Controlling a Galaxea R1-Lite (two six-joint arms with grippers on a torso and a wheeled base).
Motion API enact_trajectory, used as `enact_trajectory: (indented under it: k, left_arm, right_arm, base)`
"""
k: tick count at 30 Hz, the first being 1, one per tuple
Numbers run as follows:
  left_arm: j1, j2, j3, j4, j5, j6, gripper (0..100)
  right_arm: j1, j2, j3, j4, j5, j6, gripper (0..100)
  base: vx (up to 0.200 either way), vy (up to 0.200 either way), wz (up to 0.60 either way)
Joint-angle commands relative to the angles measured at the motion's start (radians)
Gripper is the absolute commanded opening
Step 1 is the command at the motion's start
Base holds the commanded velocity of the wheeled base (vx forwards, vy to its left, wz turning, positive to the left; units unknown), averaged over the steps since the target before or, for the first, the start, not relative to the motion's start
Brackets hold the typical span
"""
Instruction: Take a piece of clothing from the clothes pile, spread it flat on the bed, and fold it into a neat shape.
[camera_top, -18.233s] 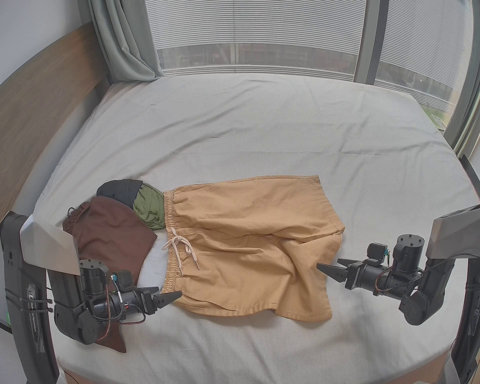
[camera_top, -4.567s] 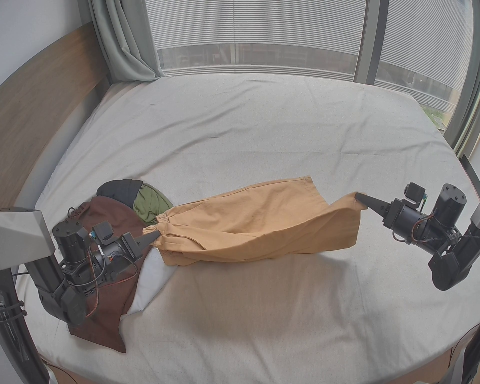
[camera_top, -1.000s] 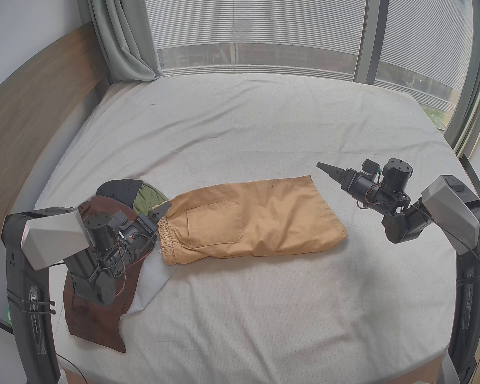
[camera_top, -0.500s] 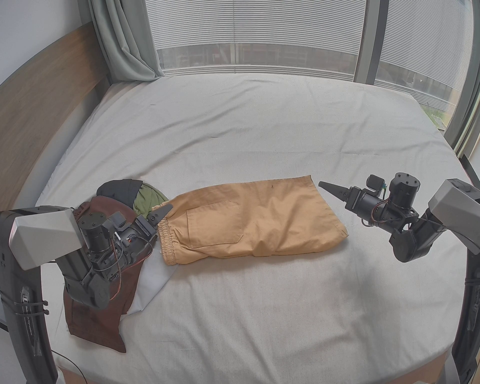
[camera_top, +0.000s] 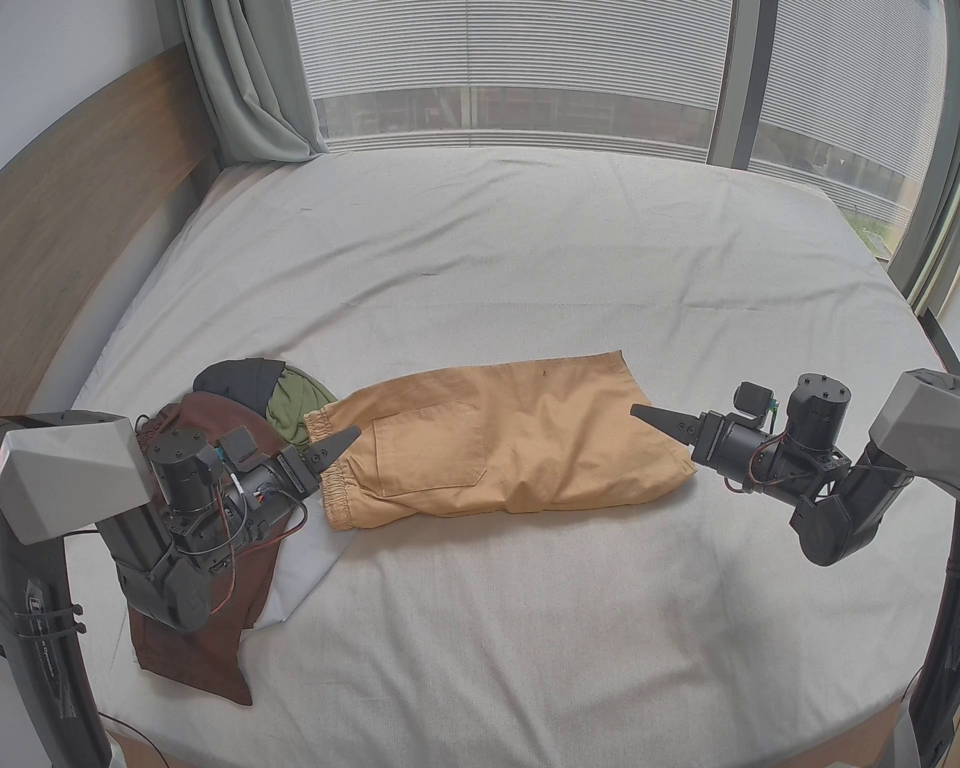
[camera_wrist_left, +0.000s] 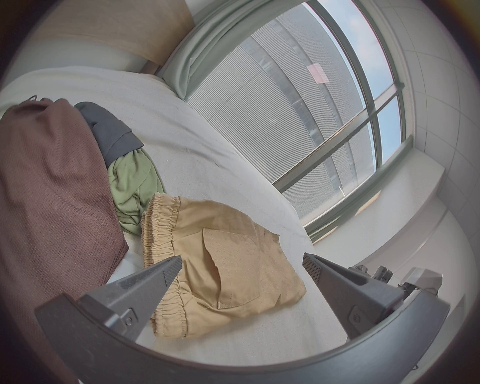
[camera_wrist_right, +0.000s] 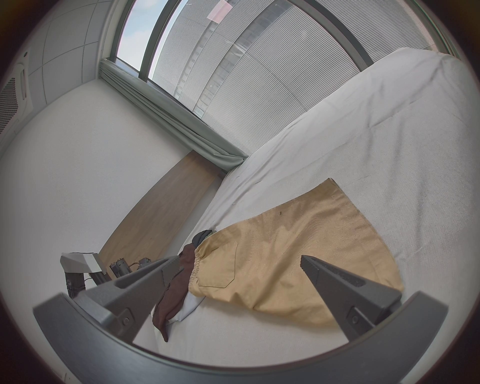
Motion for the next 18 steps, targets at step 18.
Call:
enact_trajectory:
  k: [18]
  left_arm:
    - [0.015,-0.047,0.054,0.000,-0.037,0.096,100]
  right_arm:
    - [0.040,-0.007,0.250,-0.221,0.001,0.011,100]
  base:
    - [0.000,0.000,0.00]
